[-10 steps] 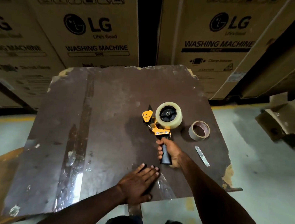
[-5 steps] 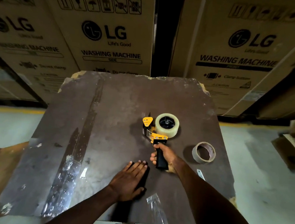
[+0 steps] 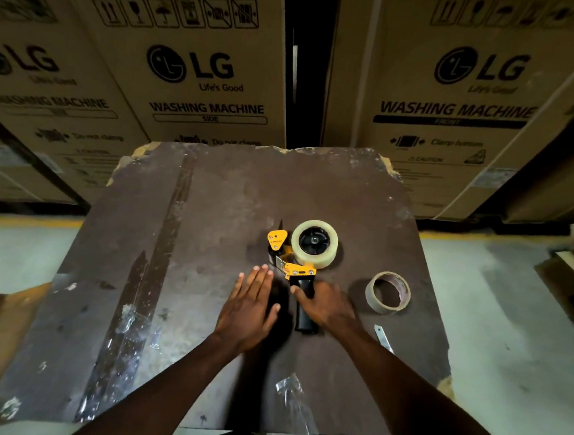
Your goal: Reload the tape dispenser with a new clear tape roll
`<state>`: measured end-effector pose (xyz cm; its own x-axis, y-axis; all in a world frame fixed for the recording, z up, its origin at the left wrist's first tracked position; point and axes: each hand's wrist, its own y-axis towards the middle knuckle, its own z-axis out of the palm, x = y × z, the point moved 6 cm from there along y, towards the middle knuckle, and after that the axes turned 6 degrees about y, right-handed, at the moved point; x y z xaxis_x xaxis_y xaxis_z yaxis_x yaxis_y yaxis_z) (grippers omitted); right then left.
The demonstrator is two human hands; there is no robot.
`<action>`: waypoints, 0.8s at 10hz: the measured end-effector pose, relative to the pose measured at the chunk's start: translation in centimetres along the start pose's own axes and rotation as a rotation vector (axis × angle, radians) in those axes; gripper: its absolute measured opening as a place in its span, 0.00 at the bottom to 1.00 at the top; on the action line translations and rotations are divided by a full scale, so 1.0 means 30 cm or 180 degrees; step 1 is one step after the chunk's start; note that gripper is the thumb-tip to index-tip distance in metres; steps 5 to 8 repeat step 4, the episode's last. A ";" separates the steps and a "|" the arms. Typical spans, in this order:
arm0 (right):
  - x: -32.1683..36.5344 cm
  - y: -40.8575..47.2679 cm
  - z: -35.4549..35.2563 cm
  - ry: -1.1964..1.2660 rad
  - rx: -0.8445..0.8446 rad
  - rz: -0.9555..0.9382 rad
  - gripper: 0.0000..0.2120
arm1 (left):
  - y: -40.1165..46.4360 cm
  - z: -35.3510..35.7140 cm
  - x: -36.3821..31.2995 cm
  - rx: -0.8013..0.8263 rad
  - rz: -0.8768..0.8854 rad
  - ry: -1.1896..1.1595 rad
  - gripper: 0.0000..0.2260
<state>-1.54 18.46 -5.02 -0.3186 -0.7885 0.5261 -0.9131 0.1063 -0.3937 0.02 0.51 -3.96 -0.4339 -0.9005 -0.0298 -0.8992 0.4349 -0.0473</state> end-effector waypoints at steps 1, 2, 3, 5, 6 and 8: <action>0.002 -0.006 -0.042 -0.0422 -0.0275 -0.0245 0.28 | 0.058 -0.026 -0.004 -0.0141 -0.0032 -0.0104 0.31; 0.016 -0.014 -0.102 -0.0606 -0.0622 -0.0433 0.27 | 0.114 -0.044 -0.016 -0.0082 -0.0026 -0.0104 0.31; 0.031 -0.014 -0.159 -0.0630 -0.0931 -0.0540 0.23 | 0.165 -0.052 -0.027 -0.0151 -0.0002 -0.0174 0.31; 0.057 -0.006 -0.204 -0.0608 -0.1152 -0.0681 0.21 | 0.213 -0.060 -0.032 -0.0172 -0.0063 -0.0296 0.32; 0.057 -0.006 -0.204 -0.0608 -0.1152 -0.0681 0.21 | 0.213 -0.060 -0.032 -0.0172 -0.0063 -0.0296 0.32; 0.057 -0.006 -0.204 -0.0608 -0.1152 -0.0681 0.21 | 0.213 -0.060 -0.032 -0.0172 -0.0063 -0.0296 0.32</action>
